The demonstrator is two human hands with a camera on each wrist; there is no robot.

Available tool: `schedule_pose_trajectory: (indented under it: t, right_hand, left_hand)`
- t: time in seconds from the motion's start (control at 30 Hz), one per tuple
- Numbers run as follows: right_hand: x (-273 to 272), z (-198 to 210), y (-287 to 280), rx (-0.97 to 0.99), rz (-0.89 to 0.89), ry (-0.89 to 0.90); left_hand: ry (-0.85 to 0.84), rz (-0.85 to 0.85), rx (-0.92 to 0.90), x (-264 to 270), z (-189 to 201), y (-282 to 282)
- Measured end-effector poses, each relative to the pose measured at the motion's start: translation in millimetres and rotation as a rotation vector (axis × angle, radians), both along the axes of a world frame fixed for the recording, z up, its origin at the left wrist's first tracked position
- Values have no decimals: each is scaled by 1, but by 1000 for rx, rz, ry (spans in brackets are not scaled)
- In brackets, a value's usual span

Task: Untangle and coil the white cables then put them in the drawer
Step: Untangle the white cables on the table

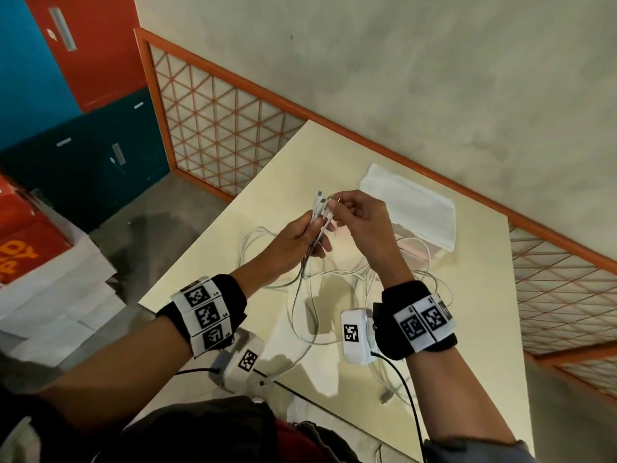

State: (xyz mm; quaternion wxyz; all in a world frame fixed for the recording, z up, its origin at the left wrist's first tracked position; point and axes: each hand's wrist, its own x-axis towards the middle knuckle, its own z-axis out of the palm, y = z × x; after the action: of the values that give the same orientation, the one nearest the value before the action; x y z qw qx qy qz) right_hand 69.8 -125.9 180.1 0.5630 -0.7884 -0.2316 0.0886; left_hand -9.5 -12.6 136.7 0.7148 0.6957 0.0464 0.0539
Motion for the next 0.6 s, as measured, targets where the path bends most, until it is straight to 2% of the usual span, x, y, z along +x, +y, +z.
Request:
schedule_pose_trajectory:
  t: [0.17, 0.3, 0.37, 0.47, 0.53, 0.6]
  right_hand:
    - [-3, 5, -1, 9, -66, -31]
    - [-13, 1, 1, 40, -93, -24]
    - [-20, -7, 0, 19, 51, 77]
    - [-28, -24, -6, -41, 316, 349]
    - [-31, -34, -9, -156, 470, 358]
    - [-28, -41, -9, -229, 531, 344]
  left_hand:
    - [17, -117, 42, -1, 2, -3]
    - [38, -159, -57, -2, 8, -5]
    - [23, -88, -135, 0, 15, -4]
    - [-32, -20, -273, 5, 29, 0]
    - [-59, -16, -331, 8, 37, 4]
    - [-94, -15, -340, 11, 44, 6]
